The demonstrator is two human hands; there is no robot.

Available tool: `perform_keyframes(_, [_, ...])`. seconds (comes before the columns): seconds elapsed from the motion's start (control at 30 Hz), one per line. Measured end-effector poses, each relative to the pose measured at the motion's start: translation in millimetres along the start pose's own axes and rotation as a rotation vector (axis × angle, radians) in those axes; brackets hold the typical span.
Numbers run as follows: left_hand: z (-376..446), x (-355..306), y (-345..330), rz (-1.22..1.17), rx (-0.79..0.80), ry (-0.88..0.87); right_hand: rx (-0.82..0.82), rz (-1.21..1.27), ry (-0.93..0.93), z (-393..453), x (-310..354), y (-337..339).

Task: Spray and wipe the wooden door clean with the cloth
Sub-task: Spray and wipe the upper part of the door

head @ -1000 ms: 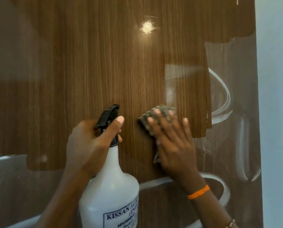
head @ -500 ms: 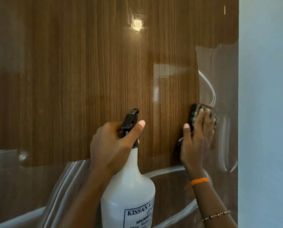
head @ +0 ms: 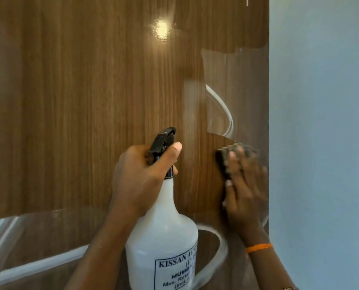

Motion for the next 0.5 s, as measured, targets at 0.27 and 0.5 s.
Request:
perform_keyframes(0.27, [11.1,-8.7,-49.9,0.120,0.013,-0.001,-0.104,0.195,-0.317,5.4,-39.7,-0.4])
perform_keyframes(0.5, [7.6,-9.4,-50.1,0.214,-0.052,-0.036,-0.057,0.238,-0.062,42.5,8.1,0.2])
Point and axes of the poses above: each hand's wrist, its own z-axis towards the middle knuckle, its own y-axis out of the back of the hand, x = y × z, the point moved 4 cm from there along z, towards the middle knuckle, and after that the axes turned 11 degrees about -y, right-handed, at the moved point
